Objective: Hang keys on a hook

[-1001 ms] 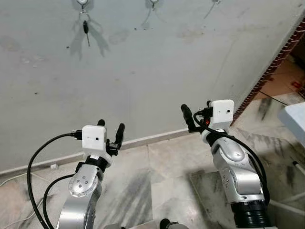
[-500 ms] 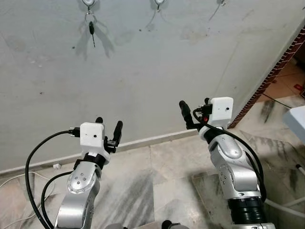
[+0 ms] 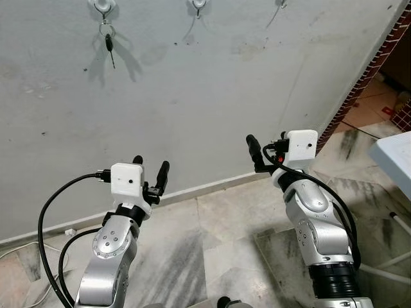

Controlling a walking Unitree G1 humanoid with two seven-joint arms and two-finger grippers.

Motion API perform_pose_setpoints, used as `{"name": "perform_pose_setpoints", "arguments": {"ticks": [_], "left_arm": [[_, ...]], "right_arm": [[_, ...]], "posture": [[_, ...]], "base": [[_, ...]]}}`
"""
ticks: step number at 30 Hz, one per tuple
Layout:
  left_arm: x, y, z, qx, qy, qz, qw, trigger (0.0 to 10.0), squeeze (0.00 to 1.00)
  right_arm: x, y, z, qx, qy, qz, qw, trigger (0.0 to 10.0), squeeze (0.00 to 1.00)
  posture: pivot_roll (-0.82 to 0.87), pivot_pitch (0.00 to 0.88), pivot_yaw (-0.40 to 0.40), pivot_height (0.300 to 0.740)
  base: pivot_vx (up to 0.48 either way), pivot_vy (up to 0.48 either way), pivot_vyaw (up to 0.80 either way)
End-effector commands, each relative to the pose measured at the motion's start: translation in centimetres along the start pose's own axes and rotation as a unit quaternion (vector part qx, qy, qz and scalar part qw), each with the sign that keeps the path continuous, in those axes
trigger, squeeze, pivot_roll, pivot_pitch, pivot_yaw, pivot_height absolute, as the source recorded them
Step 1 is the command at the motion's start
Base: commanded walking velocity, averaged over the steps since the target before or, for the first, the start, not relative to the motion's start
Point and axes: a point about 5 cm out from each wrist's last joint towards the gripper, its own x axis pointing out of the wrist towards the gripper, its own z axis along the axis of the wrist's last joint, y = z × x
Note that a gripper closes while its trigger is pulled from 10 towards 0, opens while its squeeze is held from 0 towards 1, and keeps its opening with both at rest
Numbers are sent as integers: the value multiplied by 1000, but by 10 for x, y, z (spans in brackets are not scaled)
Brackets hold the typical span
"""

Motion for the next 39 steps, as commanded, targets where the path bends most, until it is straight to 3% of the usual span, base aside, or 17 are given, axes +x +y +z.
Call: {"name": "perform_pose_setpoints", "arguments": {"ticks": [1,9,17,39], "left_arm": [[0,-1,-3,2,7,-8,1000,10000,0],[0,-1,-2,-6,6,-7,1000,10000,0],[-1,-2,-4,-6,9,-7,1000,10000,0],[-3,-1,-4,0,12,-7,1000,10000,0]], "right_arm": [[1,-1,4,1,-8,-4,1000,10000,0],[0,-2,4,-4,-15,-2,1000,10000,0],[0,-1,3,1,-12,2,1000,10000,0],[1,2,2,2,-5,2,1000,10000,0]], "posture": [[108,119,7,740],[108,116,7,740],[108,117,3,740],[114,125,6,740]], "base": [[0,0,-731],[0,-163,-717],[0,0,0],[0,0,-697]]}}
